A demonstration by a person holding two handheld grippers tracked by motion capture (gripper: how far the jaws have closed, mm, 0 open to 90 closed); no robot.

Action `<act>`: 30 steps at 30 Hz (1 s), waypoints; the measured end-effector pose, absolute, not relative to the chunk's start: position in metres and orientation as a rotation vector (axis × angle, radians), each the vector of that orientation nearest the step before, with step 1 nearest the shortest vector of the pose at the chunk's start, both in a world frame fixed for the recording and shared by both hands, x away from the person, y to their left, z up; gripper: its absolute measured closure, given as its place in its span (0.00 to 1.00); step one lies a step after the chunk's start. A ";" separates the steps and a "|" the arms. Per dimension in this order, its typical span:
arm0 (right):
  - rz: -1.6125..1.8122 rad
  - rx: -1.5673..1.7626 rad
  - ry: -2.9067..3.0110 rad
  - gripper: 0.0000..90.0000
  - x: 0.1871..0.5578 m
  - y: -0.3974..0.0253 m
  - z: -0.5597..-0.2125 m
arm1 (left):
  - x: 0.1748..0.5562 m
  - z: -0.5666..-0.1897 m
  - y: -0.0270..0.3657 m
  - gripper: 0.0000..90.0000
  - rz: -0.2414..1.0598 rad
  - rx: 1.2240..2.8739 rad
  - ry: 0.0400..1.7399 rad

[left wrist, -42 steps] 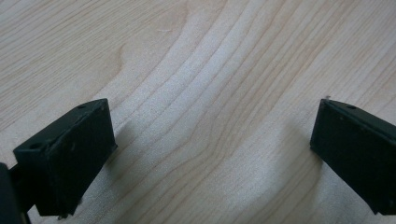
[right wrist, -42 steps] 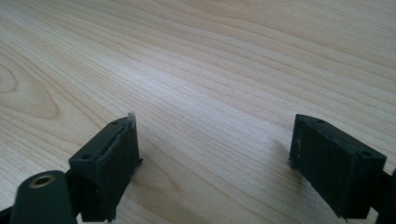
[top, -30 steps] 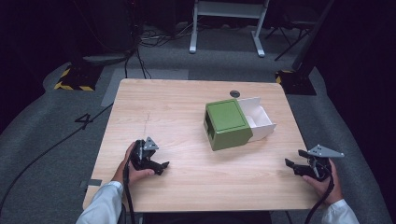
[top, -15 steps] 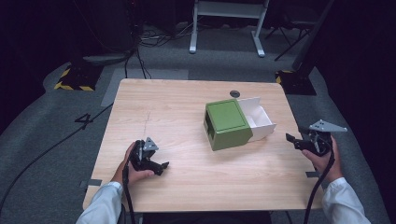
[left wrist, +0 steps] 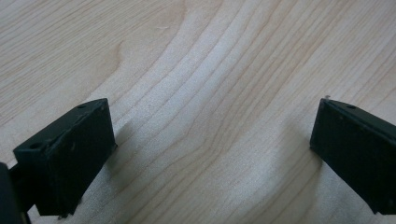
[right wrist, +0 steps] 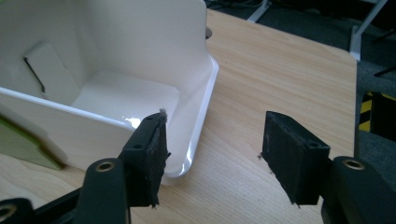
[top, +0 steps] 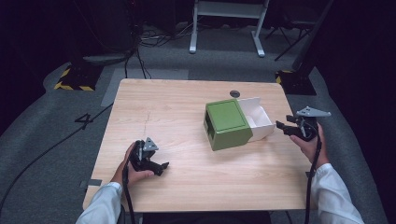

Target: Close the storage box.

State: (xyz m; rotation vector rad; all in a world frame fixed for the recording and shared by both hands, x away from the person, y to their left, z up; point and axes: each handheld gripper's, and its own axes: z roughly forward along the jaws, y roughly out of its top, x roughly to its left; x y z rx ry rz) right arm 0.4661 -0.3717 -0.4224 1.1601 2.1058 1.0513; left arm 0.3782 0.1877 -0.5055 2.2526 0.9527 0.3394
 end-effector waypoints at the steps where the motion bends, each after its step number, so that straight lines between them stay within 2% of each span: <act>1: 1.070 1.175 2.120 0.45 0.472 -0.371 -0.426 | 0.377 -0.506 0.187 0.00 0.335 2.249 0.957; 19: 1.053 1.254 2.160 0.46 0.491 -0.365 -0.446 | 0.376 -0.505 0.188 0.00 0.340 2.255 0.952; 30: 1.082 1.207 2.227 0.50 0.493 -0.354 -0.446 | 0.376 -0.505 0.188 0.00 0.340 2.255 0.952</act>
